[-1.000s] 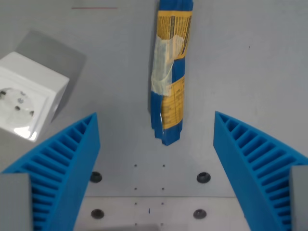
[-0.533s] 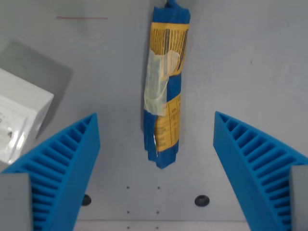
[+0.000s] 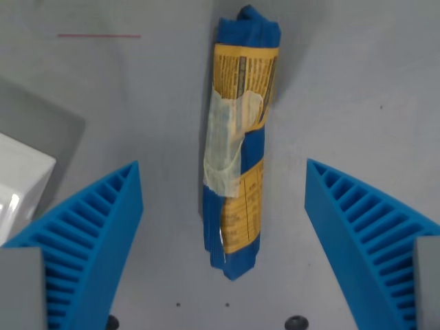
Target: Pick up the blue bag
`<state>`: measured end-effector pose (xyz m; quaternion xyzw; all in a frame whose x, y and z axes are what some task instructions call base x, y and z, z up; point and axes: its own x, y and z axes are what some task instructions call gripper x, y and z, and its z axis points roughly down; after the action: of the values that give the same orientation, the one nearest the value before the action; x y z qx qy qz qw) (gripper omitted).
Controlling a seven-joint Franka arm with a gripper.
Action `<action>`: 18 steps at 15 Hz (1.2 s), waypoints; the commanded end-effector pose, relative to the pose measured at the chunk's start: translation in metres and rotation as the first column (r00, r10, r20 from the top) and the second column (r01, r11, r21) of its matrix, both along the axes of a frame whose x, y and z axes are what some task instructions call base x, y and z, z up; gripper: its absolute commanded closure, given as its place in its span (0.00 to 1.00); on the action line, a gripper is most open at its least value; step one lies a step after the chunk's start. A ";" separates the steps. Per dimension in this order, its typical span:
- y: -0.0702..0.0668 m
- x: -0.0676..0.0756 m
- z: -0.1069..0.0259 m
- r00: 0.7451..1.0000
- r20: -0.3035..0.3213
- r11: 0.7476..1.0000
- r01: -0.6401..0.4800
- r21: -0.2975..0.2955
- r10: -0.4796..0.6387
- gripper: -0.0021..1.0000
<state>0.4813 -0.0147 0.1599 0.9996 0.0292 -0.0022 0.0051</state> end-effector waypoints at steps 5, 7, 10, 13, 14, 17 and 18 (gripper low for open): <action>0.000 -0.006 -0.014 0.994 0.112 0.998 -0.023 0.066 0.015 1.00; 0.000 -0.006 -0.014 0.994 0.112 0.998 -0.023 0.066 0.015 1.00; 0.000 -0.006 -0.014 0.994 0.112 0.998 -0.023 0.066 0.015 1.00; 0.000 -0.006 -0.014 0.994 0.112 0.998 -0.023 0.066 0.015 1.00; 0.000 -0.006 -0.014 0.994 0.112 0.998 -0.023 0.066 0.015 1.00; 0.000 -0.006 -0.014 0.994 0.112 0.998 -0.023 0.066 0.015 1.00; 0.000 -0.006 -0.014 0.994 0.112 0.998 -0.023 0.066 0.015 1.00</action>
<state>0.4826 -0.0145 0.1448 0.9995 0.0296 0.0001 0.0056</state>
